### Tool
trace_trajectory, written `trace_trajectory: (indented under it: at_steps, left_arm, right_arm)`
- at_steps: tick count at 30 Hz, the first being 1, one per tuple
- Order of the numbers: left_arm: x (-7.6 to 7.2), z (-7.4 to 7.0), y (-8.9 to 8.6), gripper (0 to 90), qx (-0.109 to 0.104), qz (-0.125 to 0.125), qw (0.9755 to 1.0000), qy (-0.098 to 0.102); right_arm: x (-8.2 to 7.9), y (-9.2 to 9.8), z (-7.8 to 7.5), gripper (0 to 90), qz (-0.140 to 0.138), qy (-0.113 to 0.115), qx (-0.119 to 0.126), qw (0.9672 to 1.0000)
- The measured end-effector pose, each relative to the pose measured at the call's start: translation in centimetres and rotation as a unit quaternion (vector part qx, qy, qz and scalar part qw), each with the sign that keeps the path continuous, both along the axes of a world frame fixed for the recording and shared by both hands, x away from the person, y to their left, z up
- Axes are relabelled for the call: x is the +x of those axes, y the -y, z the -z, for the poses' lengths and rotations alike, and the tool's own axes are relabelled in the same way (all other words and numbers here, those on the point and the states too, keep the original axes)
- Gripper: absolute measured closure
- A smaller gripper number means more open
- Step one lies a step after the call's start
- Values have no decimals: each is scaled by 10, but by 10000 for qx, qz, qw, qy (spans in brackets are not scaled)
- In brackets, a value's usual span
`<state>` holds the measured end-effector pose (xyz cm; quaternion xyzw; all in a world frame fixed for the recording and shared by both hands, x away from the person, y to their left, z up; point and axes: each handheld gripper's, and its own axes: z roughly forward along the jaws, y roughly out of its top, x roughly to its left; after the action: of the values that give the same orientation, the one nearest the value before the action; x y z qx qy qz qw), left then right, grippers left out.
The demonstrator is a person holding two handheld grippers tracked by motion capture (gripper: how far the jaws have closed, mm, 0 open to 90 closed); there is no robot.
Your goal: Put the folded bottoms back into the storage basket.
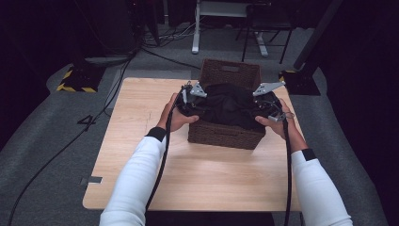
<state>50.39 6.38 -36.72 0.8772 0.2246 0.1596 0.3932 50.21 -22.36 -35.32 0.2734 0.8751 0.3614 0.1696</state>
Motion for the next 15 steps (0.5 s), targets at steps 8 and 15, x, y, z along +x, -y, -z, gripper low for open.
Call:
trace_trajectory:
  at_steps: [8, 15]
  left_arm:
    - [8, 11, 10, 664, 251, -43, 9996, -114]
    - [14, 16, 15, 663, 406, -80, 9990, -173]
  right_arm:
    - [8, -4, 12, 668, 135, -143, -201, 9996]
    - [16, -4, 17, 665, 237, -259, -270, 9990]
